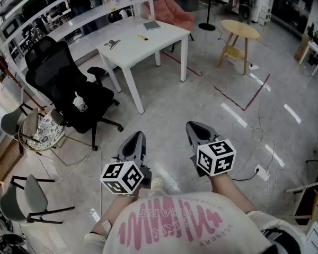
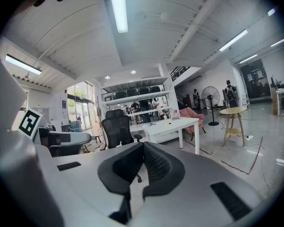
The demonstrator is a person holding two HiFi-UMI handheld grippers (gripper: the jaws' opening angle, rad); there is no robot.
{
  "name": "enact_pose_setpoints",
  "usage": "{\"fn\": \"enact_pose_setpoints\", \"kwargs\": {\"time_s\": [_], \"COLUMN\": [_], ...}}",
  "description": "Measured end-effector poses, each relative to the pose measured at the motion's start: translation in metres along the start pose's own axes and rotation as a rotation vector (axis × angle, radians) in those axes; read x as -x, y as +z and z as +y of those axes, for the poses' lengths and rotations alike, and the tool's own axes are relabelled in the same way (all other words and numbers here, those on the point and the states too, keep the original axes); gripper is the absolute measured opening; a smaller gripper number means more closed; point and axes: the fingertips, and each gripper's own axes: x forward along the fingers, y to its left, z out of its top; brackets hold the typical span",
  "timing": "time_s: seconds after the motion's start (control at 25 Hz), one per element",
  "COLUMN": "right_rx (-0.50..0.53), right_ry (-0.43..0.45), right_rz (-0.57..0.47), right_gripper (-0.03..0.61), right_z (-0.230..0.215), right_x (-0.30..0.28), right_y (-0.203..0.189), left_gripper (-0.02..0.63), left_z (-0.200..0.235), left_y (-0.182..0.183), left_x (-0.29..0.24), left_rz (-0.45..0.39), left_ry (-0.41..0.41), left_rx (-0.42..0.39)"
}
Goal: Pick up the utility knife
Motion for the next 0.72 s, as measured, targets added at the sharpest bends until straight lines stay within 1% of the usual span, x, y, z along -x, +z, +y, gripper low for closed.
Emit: {"fn": "enact_pose_setpoints", "kwargs": {"time_s": [0.2, 0.36, 0.6, 0.72], "right_rx": [-0.003, 0.0, -0.006, -0.032], "right_ry": [-0.005, -0.008, -0.034, -0.039], "right_rz": [0.023, 0.038, 0.024, -0.003], "right_gripper": [0.014, 0.014, 0.014, 0.015], "right_z": [0.0, -0.005, -0.016, -0.019], "right_x": [-0.019, -0.04, -0.089, -0.121], "right_y": [-0.007, -0.009, 0.014, 0.031], "left_gripper": [0.025, 0.025, 0.025, 0.025], "left_z": [0.017, 0.031, 0.065, 0.086], "left_y": [-0.001, 0.0, 0.031, 0.052], "left_x": [-0.009, -0.026, -0.065, -0.089], "left_rz": [0.01, 0.02, 0.006, -0.003], "left_ry": [0.002, -0.005, -0.022, -0.037], "left_rx": [0.018, 0.023, 0.01, 0.009]}}
